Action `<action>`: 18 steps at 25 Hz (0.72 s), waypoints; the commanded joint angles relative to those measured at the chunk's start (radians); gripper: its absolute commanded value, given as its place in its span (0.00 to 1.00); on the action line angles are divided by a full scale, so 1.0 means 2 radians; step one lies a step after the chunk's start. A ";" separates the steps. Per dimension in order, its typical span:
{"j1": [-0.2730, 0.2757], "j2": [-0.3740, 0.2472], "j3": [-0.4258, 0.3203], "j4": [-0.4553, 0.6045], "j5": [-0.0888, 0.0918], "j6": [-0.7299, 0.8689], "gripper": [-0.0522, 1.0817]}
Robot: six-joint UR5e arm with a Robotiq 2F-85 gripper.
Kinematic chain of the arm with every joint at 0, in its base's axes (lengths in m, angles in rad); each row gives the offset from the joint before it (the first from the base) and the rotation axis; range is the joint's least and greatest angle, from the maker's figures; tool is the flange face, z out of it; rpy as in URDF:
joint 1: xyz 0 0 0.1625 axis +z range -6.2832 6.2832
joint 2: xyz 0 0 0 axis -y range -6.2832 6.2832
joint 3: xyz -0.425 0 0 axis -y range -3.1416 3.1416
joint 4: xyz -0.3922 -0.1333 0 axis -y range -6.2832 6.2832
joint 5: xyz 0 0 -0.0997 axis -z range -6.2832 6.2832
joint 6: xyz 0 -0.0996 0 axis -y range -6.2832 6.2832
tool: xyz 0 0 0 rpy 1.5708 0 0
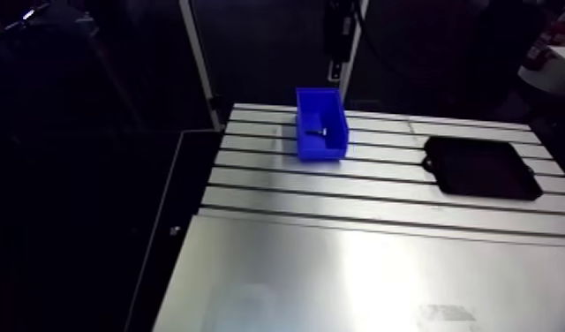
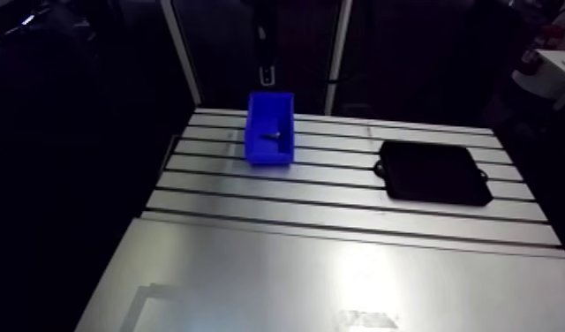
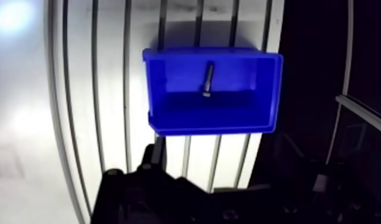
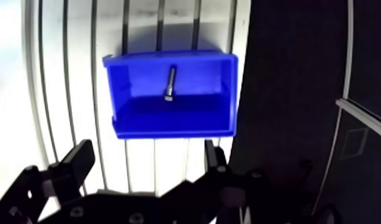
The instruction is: Pick up the M10 bolt from the tray and put it into the blue bin.
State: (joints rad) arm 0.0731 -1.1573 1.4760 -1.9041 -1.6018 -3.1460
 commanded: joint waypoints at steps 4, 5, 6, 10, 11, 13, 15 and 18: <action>-0.021 -0.110 -0.060 0.149 0.000 0.223 0.06; -0.025 -0.118 -0.063 0.157 -0.002 0.251 0.06; -0.027 -0.124 -0.066 0.162 0.000 0.278 0.06; -0.049 -0.148 -0.066 0.189 0.000 0.393 0.06; -0.053 -0.152 -0.065 0.195 0.000 0.413 0.06; -0.066 -0.160 -0.063 0.199 -0.003 0.458 0.06; -0.091 -0.165 -0.059 0.201 -0.002 0.493 0.06; -0.129 -0.188 -0.049 0.208 0.000 0.527 0.06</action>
State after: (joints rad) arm 0.0074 -1.3711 1.3773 -1.6293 -1.6027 -2.6294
